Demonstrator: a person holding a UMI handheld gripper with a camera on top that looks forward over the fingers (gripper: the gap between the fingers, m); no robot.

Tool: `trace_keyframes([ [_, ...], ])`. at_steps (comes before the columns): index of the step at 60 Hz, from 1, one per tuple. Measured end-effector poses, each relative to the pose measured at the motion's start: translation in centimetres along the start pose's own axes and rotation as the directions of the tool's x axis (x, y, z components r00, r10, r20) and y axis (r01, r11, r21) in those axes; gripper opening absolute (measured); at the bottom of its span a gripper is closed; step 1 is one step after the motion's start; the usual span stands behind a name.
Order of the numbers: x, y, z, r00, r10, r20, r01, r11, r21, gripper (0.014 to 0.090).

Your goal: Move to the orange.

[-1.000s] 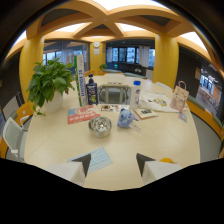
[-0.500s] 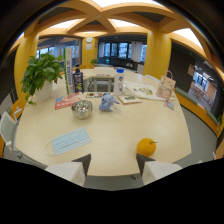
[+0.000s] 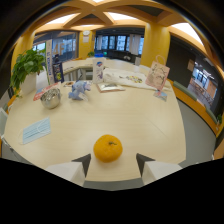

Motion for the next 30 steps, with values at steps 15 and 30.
trace_keyframes([
  [15,0.0,0.0,2.7,0.998,-0.014,0.063,0.015,1.000,-0.013,0.0859],
  [30,-0.3,-0.3,3.2,0.997,-0.014,0.079,0.015,1.000,-0.009,0.0859],
])
